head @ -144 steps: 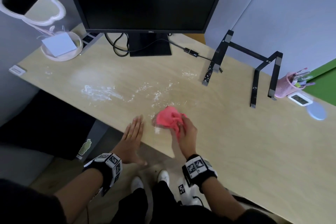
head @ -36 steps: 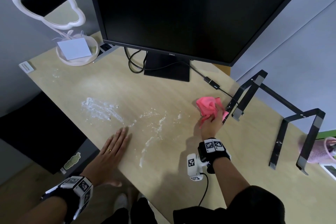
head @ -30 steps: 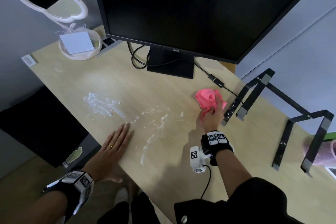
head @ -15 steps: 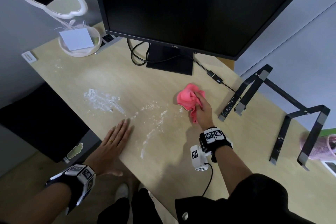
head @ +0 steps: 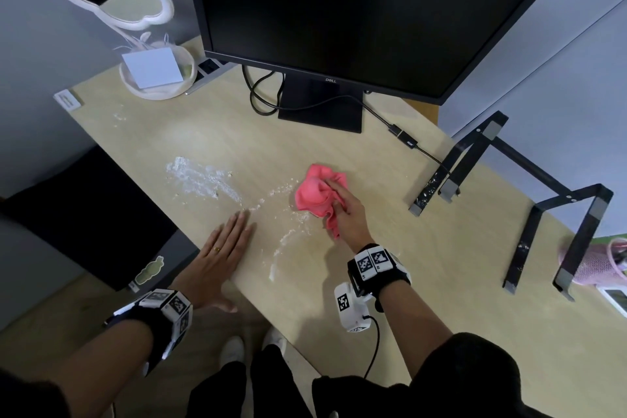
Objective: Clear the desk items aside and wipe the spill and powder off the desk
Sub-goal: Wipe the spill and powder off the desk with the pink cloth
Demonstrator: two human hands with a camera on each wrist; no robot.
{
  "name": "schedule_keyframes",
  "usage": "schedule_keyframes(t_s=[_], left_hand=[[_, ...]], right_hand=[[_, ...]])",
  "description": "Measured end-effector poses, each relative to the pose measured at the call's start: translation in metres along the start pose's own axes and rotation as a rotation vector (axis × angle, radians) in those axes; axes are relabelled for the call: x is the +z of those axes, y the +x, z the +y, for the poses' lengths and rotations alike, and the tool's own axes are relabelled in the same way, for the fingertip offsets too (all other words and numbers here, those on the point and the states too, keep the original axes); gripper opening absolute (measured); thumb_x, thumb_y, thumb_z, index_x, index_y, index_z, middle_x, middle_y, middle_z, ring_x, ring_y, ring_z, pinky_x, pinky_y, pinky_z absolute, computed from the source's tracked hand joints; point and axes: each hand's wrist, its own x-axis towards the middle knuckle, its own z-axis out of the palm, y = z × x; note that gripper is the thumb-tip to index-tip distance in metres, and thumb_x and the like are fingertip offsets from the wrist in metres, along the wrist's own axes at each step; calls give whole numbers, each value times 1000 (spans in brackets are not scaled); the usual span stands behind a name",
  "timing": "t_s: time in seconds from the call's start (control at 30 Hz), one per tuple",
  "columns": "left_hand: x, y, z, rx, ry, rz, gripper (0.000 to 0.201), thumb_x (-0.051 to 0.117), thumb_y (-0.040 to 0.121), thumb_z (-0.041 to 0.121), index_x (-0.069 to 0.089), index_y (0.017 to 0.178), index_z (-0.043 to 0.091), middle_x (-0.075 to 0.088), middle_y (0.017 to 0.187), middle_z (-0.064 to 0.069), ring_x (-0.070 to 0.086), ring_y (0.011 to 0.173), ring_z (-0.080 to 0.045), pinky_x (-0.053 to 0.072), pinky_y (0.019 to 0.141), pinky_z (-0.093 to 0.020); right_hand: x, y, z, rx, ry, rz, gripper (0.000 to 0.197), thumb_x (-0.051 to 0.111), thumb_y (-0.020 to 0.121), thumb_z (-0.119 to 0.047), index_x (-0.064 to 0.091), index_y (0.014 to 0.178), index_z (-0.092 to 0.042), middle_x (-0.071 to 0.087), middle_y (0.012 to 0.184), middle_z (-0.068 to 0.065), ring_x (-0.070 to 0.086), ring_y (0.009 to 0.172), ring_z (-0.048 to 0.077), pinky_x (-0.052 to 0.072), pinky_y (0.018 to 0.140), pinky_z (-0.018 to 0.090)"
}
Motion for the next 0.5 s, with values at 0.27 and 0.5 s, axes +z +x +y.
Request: schedule_keyframes(t_s=[0.27, 0.5], left_hand=[[3, 0, -1, -3, -11, 3, 160, 55, 25, 91, 13, 147, -3, 7, 156, -25, 12, 144, -40, 18, 113, -50], [7, 1, -3, 3, -41, 16, 155, 47, 30, 93, 15, 147, -3, 11, 155, -26, 15, 143, -41, 19, 113, -50]], right_hand=[[22, -34, -7, 30, -35, -177, 42, 35, 96, 5, 55, 128, -14, 62, 53, -14, 41, 34, 5, 36, 35, 17], [18, -64, -6, 97, 230, -264, 45, 34, 93, 11, 52, 128, -10, 66, 67, 5, 50, 38, 18, 42, 35, 21]])
